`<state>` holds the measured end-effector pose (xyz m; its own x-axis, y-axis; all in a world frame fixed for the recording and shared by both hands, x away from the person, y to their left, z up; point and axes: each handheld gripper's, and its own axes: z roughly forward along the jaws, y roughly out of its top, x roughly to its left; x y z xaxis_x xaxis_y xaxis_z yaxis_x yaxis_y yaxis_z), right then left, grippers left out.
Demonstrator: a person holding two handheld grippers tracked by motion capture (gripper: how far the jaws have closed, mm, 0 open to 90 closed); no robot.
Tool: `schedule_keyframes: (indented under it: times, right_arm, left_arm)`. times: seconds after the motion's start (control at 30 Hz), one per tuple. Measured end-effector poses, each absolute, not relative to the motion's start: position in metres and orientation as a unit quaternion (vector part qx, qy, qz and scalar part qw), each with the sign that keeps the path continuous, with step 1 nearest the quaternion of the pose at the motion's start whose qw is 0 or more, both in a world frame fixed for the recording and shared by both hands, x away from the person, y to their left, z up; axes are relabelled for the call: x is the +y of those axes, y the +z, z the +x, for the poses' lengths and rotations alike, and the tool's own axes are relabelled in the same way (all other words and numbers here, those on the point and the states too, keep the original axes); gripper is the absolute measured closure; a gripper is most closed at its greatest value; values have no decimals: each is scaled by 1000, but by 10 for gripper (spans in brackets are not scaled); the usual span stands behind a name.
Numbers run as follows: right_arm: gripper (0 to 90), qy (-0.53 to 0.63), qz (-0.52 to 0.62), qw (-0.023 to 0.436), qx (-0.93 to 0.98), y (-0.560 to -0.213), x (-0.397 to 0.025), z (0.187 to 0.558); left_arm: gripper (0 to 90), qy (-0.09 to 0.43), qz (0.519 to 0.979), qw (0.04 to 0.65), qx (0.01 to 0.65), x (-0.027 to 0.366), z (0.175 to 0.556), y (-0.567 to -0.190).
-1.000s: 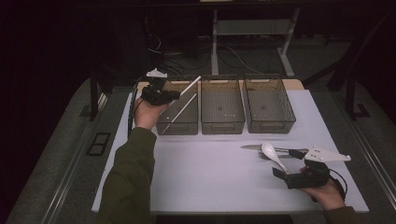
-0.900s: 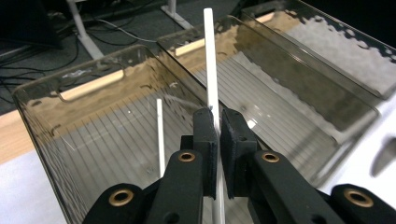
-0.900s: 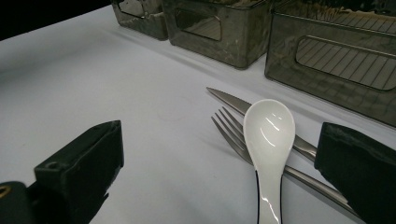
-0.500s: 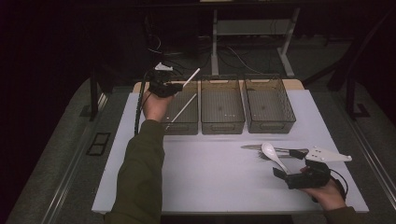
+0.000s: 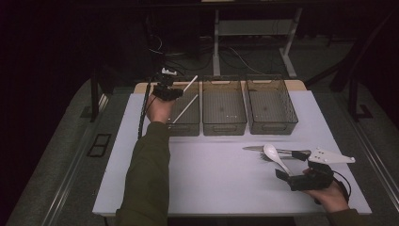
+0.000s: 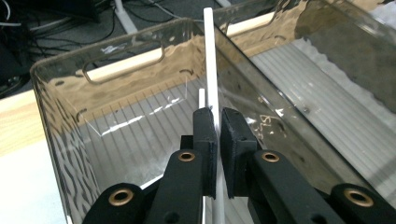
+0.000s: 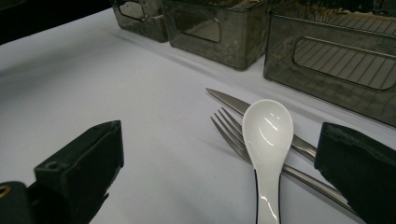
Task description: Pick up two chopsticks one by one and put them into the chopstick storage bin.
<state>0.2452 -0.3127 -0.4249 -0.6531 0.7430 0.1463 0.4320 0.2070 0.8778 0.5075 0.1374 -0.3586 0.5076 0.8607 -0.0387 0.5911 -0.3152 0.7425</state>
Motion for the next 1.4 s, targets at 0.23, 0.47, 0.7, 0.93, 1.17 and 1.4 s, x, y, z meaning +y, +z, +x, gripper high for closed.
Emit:
schedule_keyframes:
  times: [0.23,0.47,0.7,0.93,1.17,1.4]
  right_arm:
    - [13,497,389,155,760,-425,-313,245]
    - [13,497,387,157,761,-425,-313,245]
    - [13,497,386,157,761,-425,-313,245]
    - [13,497,387,156,760,-425,-313,244]
    - [14,496,388,155,761,-425,-312,245]
    - [13,494,390,157,762,-425,-312,244]
  left_arm:
    - [843,186,799,327,469,132,509,-367]
    - [840,179,805,308,475,128,511,-374]
    - [781,184,806,313,467,126,511,-372]
    - [719,185,812,327,446,128,505,-364]
    - [592,157,813,380,413,133,488,-349]
    - [481,132,820,421,364,136,462,-338]
